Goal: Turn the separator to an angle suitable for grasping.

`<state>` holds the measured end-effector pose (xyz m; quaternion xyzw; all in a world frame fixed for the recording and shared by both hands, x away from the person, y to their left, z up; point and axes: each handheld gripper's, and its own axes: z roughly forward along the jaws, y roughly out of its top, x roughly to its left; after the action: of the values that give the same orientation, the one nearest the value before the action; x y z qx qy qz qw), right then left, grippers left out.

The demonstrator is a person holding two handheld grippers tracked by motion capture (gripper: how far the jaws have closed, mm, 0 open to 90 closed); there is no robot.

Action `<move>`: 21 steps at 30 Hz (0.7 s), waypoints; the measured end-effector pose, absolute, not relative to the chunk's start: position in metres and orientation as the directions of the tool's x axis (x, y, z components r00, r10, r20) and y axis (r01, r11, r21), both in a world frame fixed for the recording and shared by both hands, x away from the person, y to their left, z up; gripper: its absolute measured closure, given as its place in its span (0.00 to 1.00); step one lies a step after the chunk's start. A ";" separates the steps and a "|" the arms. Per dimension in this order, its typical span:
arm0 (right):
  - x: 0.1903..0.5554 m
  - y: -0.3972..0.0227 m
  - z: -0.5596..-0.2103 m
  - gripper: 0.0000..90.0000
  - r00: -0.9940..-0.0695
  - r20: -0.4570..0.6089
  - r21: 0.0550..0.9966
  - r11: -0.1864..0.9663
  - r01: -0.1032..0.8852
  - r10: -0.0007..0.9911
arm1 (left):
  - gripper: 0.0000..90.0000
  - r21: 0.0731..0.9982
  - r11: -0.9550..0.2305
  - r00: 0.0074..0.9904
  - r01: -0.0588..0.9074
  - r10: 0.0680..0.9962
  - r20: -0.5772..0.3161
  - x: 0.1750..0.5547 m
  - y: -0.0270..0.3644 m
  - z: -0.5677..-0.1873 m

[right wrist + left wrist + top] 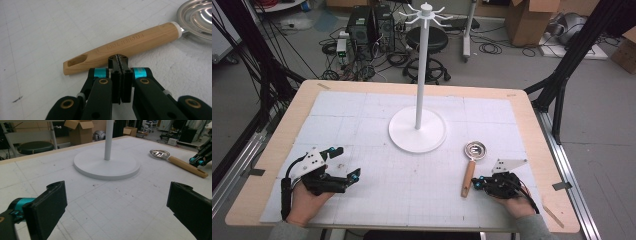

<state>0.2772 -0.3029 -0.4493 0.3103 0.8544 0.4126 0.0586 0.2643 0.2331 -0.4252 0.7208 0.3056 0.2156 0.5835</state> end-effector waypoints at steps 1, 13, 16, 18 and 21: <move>0.277 -0.302 -0.450 1.00 -0.800 0.156 0.743 0.464 0.482 0.579 | 0.04 0.973 -0.132 0.720 0.189 0.692 -0.046 0.264 0.233 -0.425; 0.280 -0.294 -0.444 1.00 -0.814 0.129 0.742 0.490 0.458 0.566 | 0.04 0.975 -0.128 0.719 0.182 0.694 -0.043 0.263 0.234 -0.426; 0.281 -0.298 -0.435 1.00 -0.810 0.122 0.763 0.468 0.446 0.573 | 0.04 0.976 -0.119 0.721 0.183 0.691 -0.050 0.262 0.235 -0.426; 0.286 -0.300 -0.429 1.00 -0.806 0.116 0.777 0.453 0.438 0.580 | 0.04 0.976 -0.117 0.720 0.186 0.692 -0.054 0.262 0.235 -0.427; 0.295 -0.299 -0.421 1.00 -0.804 0.100 0.781 0.454 0.428 0.586 | 0.04 0.975 -0.122 0.719 0.188 0.693 -0.052 0.261 0.236 -0.427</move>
<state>0.2951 -0.2986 -0.4214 0.2990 0.8477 0.4285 0.0920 0.2609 0.2361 -0.4270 0.7175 0.3070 0.2150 0.5871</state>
